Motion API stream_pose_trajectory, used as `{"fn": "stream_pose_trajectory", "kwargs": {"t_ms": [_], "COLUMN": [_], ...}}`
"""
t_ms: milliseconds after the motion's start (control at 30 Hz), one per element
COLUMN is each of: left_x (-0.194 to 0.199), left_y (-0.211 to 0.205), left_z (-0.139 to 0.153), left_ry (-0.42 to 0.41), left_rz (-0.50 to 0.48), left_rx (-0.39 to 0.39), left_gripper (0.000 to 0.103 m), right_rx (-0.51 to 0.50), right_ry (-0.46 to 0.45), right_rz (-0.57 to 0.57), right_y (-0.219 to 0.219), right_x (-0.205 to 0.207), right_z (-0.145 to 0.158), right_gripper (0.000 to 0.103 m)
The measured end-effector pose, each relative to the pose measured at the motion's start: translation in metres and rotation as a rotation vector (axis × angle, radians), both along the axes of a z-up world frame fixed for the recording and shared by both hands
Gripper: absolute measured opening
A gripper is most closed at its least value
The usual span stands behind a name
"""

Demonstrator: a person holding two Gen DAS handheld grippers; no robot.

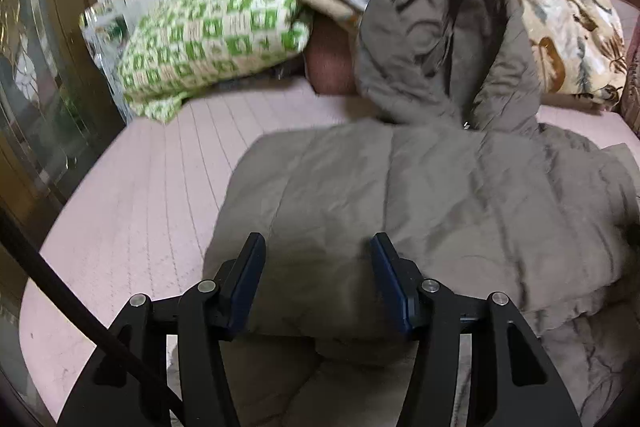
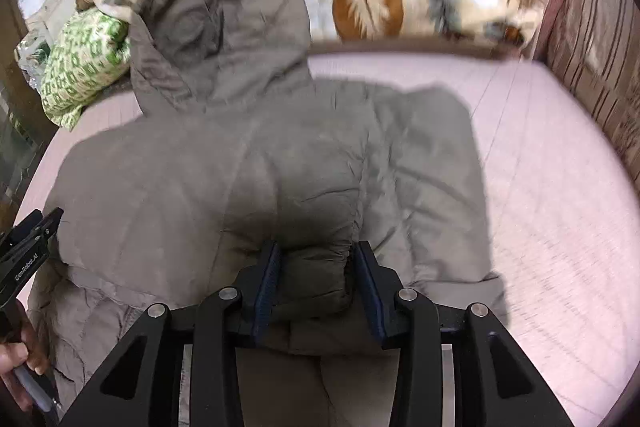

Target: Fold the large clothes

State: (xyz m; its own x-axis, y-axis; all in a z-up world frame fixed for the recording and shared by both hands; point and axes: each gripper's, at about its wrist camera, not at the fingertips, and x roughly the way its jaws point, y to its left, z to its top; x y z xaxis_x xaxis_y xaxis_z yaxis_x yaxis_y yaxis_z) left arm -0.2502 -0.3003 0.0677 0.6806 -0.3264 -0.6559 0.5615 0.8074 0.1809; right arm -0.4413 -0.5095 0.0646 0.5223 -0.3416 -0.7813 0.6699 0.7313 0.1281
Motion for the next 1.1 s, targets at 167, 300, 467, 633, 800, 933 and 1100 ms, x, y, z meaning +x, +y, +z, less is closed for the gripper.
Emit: {"fn": "stream_pose_trajectory", "kwargs": {"t_ms": [167, 300, 467, 633, 800, 933, 1100], "left_x": [-0.017, -0.025, -0.027, -0.026, -0.029, -0.034, -0.047], "left_y": [-0.007, -0.017, -0.030, -0.041, -0.044, -0.044, -0.045], "left_z": [0.016, 0.022, 0.016, -0.003, -0.015, -0.010, 0.004], "left_ry": [-0.080, -0.102, -0.094, -0.075, -0.106, -0.144, -0.232], "left_rz": [-0.017, -0.036, -0.049, -0.054, -0.049, -0.047, -0.043], "left_rx": [0.006, 0.017, 0.039, 0.090, 0.136, 0.144, 0.144], "left_gripper": [0.055, 0.055, 0.055, 0.055, 0.055, 0.055, 0.055], "right_rx": [-0.080, -0.074, -0.046, -0.016, 0.020, 0.001, -0.054], "right_ry": [-0.073, -0.114, -0.102, -0.085, -0.052, -0.040, -0.073], "right_rz": [0.022, 0.043, 0.059, 0.064, 0.062, 0.061, 0.088], "right_y": [0.016, 0.019, 0.019, 0.015, 0.011, 0.014, 0.030], "right_x": [-0.005, -0.004, 0.004, 0.008, 0.012, 0.014, 0.014], "right_z": [0.026, 0.033, 0.025, 0.015, 0.002, 0.004, 0.021], "right_gripper": [0.041, 0.041, 0.041, 0.041, 0.042, 0.041, 0.042]}}
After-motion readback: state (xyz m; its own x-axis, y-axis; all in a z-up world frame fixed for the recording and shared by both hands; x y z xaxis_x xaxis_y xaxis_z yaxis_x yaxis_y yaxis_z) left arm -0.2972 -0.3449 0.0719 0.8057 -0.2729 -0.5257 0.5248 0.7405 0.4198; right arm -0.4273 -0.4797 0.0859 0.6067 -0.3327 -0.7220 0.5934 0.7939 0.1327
